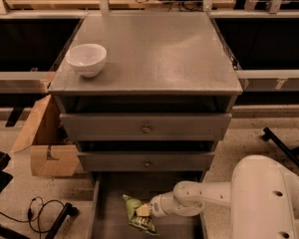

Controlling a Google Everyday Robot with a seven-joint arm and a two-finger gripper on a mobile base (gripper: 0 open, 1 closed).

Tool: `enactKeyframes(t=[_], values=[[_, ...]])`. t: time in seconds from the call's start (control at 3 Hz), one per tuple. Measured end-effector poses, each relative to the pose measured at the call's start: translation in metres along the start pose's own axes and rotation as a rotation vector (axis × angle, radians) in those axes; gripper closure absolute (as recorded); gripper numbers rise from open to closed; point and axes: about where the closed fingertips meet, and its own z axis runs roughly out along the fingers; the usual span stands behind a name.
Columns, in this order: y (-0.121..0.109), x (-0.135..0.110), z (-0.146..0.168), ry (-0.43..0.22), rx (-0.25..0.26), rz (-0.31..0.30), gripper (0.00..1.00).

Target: Place green jalapeno chip bag into bottom drawer

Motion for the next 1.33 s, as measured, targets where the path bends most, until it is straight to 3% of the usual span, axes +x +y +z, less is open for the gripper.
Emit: enactKeyframes(t=[0.67, 1.0, 1.33], values=[[0.0002, -0.0001, -0.0001, 0.000, 0.000, 0.000, 0.36], [0.0012, -0.0002, 0.0000, 0.003, 0.000, -0.003, 0.05], [0.0040, -0.0004, 0.0003, 0.013, 0.001, -0.010, 0.00]])
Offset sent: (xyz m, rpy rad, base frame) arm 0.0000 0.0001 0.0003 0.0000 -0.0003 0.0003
